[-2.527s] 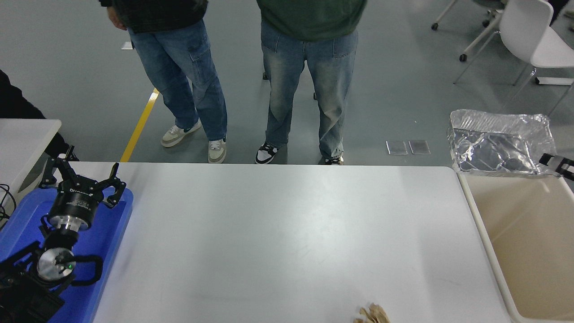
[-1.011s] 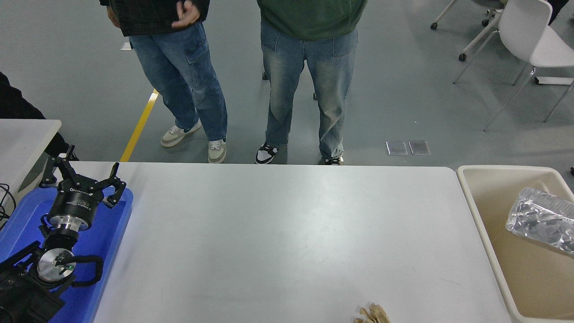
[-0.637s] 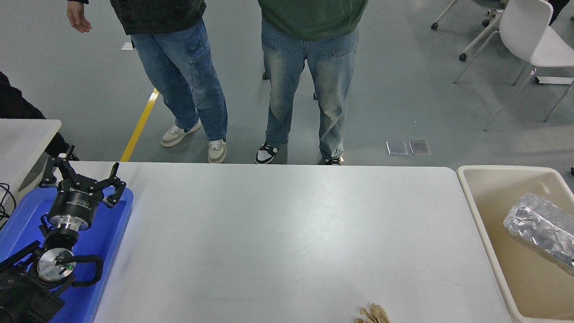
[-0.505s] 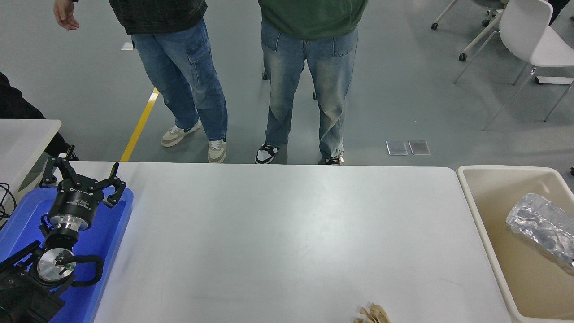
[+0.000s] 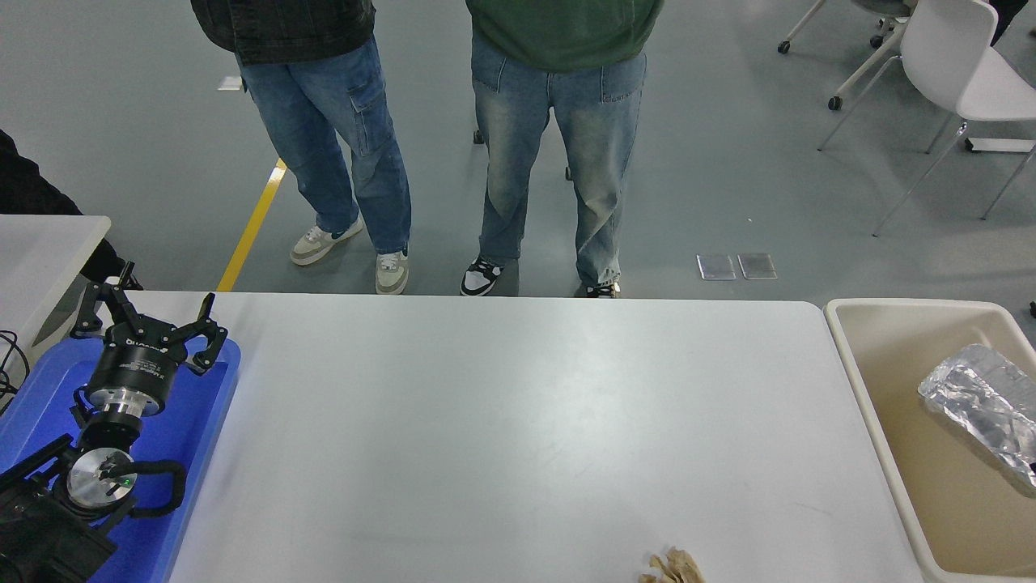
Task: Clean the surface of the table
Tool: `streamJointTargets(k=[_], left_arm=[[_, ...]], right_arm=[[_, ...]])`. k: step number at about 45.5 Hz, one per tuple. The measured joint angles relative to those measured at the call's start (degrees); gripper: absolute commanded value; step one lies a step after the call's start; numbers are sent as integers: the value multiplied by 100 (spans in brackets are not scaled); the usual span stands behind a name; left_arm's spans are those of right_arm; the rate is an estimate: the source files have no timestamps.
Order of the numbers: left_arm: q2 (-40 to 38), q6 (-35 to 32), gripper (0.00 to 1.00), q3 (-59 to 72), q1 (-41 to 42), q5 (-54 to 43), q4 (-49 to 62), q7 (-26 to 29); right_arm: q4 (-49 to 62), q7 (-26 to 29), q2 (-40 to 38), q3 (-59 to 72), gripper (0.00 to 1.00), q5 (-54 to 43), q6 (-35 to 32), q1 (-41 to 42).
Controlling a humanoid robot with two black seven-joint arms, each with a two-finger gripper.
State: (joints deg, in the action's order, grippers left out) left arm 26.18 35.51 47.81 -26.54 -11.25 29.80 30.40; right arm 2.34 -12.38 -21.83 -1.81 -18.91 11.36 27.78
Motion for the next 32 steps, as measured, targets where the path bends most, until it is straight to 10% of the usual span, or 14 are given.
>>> streamJointTargets(k=[13,17,19,32], left_arm=[[0,0,100,0,0,0,0,0],[1,0,100,0,0,0,0,0],[1,0,100,0,0,0,0,0],[0,0,100,1,0,0,0,0]], right_arm=[[3,31,73,3,2,67,128,16],[3,35,86,7,74,74,165,30],[4,35,91,7,93,78,200,37],[5,23,96,63,99,86,454,61]])
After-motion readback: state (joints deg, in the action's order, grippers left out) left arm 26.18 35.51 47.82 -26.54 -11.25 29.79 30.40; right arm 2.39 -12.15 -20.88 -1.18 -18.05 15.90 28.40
